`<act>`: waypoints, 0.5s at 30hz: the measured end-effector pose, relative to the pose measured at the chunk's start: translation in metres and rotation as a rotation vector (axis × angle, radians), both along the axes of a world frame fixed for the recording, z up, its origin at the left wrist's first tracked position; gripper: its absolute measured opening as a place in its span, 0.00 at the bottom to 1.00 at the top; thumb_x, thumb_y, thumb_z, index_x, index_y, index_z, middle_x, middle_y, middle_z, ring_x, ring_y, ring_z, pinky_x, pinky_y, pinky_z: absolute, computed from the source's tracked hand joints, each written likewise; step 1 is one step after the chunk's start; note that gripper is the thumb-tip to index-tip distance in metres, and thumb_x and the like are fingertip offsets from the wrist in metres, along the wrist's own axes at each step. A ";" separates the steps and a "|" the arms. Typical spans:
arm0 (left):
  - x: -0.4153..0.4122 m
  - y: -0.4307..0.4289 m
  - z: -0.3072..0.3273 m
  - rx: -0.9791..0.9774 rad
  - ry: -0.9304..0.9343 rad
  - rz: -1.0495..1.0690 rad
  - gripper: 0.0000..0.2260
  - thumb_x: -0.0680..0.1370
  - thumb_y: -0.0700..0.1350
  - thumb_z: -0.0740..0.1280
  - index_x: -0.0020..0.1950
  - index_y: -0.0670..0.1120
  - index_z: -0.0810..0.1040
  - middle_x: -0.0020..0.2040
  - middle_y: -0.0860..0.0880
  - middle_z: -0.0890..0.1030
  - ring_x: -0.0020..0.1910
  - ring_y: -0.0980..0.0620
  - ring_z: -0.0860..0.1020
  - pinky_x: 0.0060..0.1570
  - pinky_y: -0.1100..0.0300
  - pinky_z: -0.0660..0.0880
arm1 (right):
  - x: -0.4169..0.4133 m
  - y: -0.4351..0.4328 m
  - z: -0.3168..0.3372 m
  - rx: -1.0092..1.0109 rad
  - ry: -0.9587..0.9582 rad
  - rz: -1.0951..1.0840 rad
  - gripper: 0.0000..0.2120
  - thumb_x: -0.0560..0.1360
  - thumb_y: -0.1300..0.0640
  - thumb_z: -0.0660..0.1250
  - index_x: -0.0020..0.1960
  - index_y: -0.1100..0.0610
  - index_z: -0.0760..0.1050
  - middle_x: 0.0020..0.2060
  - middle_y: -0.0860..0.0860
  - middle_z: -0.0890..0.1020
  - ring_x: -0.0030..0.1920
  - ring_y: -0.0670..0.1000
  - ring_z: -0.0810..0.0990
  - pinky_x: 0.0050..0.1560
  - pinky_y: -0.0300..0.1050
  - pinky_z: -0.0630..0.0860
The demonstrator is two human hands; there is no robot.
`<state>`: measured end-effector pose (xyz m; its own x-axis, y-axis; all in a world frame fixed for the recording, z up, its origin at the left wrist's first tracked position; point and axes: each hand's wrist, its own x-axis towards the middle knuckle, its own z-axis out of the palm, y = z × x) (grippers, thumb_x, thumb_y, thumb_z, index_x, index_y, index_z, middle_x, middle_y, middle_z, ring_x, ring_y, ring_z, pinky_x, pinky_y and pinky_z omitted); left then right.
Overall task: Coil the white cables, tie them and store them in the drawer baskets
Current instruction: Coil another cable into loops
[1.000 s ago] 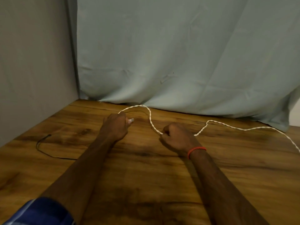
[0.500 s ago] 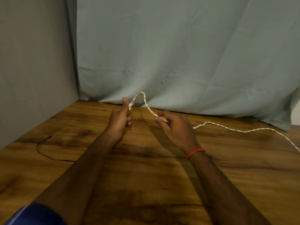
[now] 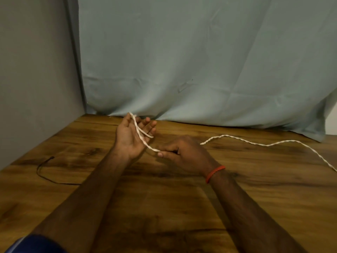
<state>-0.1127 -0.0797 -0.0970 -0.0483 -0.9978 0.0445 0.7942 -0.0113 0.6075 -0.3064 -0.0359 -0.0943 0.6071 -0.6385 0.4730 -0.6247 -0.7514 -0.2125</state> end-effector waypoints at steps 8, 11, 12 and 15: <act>0.014 -0.004 -0.005 -0.140 0.189 -0.163 0.21 0.83 0.60 0.53 0.35 0.51 0.66 0.23 0.54 0.63 0.20 0.57 0.61 0.27 0.64 0.65 | -0.028 -0.009 0.004 0.186 0.197 -0.195 0.12 0.75 0.39 0.69 0.54 0.43 0.85 0.49 0.44 0.86 0.50 0.48 0.82 0.48 0.44 0.77; 0.019 -0.008 -0.005 -0.268 0.191 -0.256 0.23 0.80 0.65 0.54 0.34 0.50 0.68 0.22 0.54 0.64 0.20 0.58 0.58 0.24 0.63 0.57 | -0.050 -0.013 0.006 0.278 0.222 -0.314 0.18 0.70 0.31 0.68 0.41 0.45 0.84 0.36 0.46 0.85 0.39 0.47 0.81 0.41 0.45 0.76; 0.022 -0.008 -0.004 -0.298 0.171 -0.275 0.23 0.79 0.66 0.54 0.34 0.50 0.68 0.22 0.54 0.64 0.20 0.58 0.56 0.24 0.63 0.55 | -0.058 -0.014 0.007 0.344 0.201 -0.329 0.19 0.68 0.29 0.69 0.37 0.45 0.83 0.34 0.45 0.84 0.37 0.46 0.81 0.42 0.46 0.78; 0.028 -0.008 -0.003 -0.323 0.135 -0.308 0.19 0.78 0.61 0.55 0.35 0.49 0.67 0.24 0.54 0.59 0.21 0.57 0.55 0.26 0.62 0.54 | -0.080 -0.024 0.009 0.403 0.172 -0.367 0.16 0.65 0.31 0.71 0.31 0.43 0.80 0.41 0.43 0.87 0.43 0.46 0.84 0.50 0.52 0.81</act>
